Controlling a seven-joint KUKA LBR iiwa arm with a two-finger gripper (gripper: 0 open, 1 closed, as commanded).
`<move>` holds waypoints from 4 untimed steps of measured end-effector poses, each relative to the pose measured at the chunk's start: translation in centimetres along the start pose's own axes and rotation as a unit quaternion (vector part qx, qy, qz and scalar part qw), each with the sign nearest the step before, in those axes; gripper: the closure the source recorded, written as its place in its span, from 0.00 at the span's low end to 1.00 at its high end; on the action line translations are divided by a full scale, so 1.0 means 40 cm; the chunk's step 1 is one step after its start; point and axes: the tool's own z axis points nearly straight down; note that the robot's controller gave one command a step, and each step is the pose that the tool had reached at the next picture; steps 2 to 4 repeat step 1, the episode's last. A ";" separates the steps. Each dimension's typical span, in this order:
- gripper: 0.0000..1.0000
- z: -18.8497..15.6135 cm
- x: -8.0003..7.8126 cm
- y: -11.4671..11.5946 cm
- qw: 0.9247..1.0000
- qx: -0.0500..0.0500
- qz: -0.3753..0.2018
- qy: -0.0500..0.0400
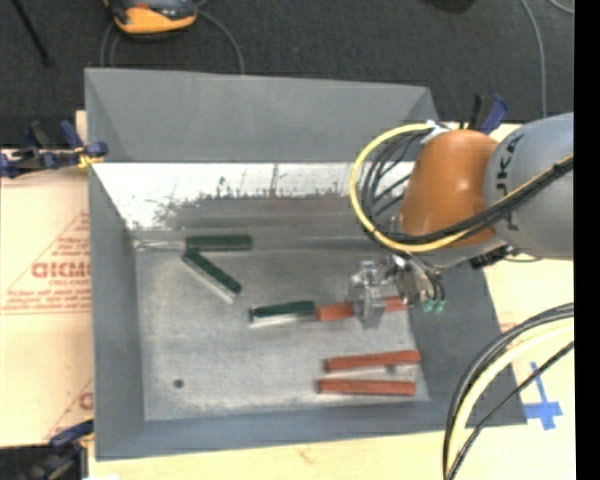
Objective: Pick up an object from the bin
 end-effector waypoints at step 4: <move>1.00 -0.507 0.183 0.105 0.996 0.001 0.090 -0.002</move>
Offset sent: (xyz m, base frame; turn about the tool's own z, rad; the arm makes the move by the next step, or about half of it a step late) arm 0.0000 0.0000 0.0000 0.0000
